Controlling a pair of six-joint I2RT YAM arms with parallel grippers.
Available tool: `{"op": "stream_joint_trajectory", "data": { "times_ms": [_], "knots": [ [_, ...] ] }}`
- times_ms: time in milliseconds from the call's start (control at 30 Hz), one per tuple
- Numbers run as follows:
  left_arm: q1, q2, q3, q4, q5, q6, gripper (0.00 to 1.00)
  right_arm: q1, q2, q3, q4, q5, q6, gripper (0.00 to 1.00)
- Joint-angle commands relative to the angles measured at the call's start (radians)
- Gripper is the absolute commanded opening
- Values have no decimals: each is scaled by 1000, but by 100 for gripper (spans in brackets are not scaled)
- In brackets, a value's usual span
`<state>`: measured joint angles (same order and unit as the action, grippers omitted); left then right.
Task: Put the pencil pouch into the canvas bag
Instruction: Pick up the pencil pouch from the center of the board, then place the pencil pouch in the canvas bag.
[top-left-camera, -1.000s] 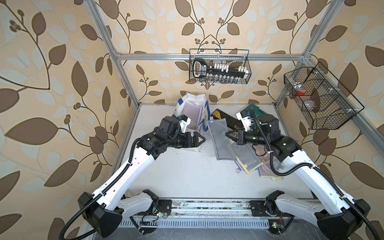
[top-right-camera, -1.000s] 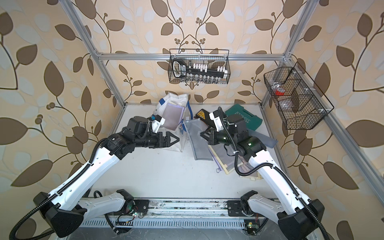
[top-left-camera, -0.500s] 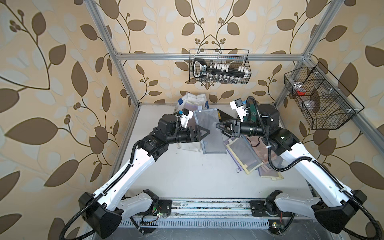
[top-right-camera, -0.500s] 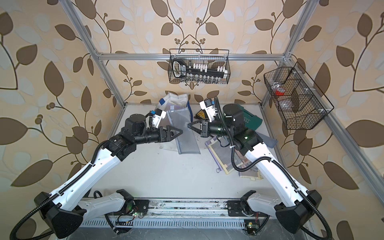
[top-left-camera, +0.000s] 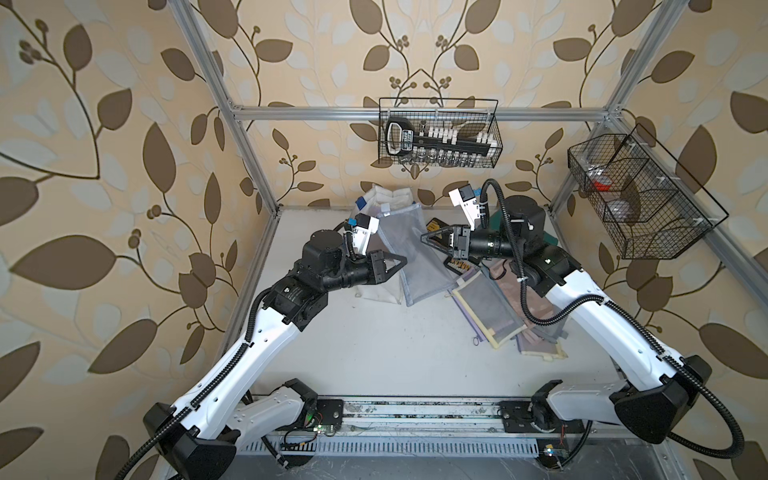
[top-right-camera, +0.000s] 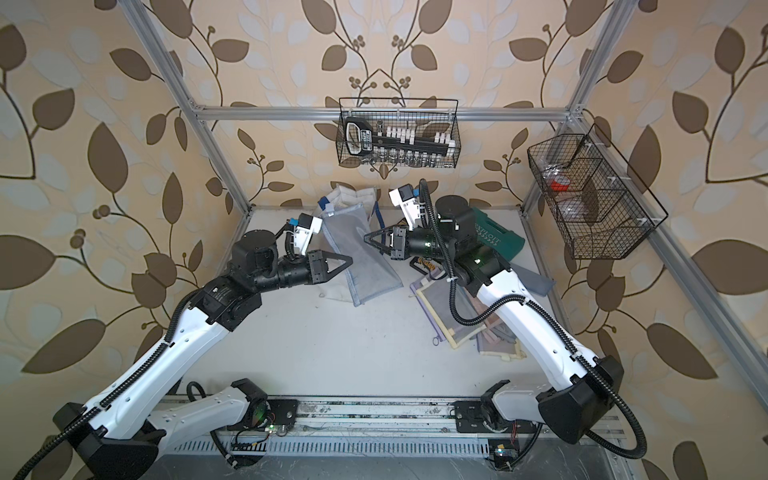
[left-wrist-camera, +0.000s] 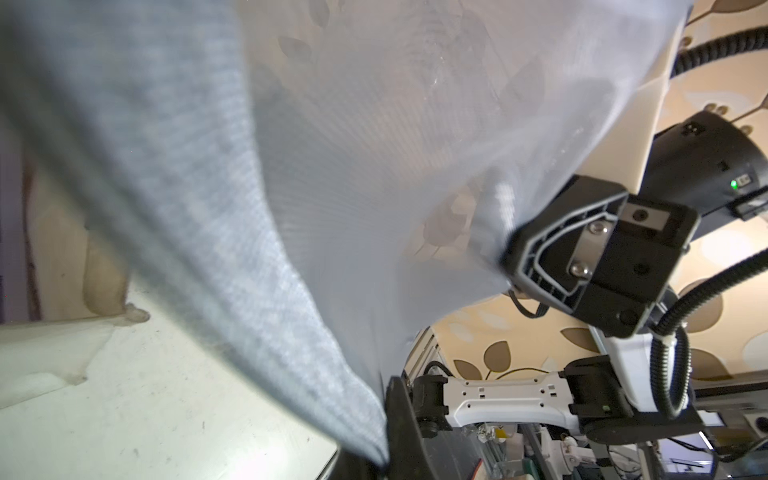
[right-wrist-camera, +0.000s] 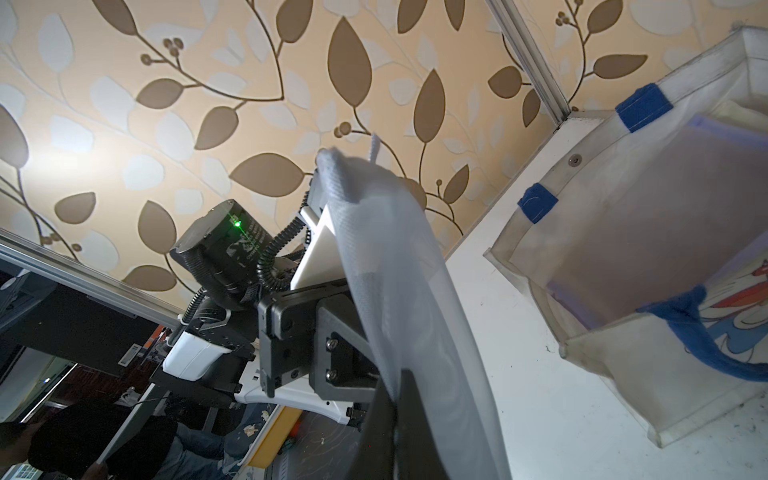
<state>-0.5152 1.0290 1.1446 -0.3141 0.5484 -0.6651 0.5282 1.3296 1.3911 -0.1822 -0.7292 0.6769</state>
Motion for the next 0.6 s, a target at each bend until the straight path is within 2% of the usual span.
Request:
{"op": "stream_joint_trajectory", "data": {
  "times_ms": [0,67,267,400,567],
  "knots": [
    [7,-26,82,-86,-69,72,0,6,14,45,19,12,16,6],
    [7,-30,102,-125,-94,89,0,6,18,51,5,30,14,13],
    [7,-52,144,-249,-184,143,0,1,8,21,-27,99,16,43],
    [9,-33,203,-330,-230,178,0,-10,2,29,-83,162,20,67],
    [9,39,333,-449,-284,239,0,-54,2,50,-172,227,24,85]
  ]
}}
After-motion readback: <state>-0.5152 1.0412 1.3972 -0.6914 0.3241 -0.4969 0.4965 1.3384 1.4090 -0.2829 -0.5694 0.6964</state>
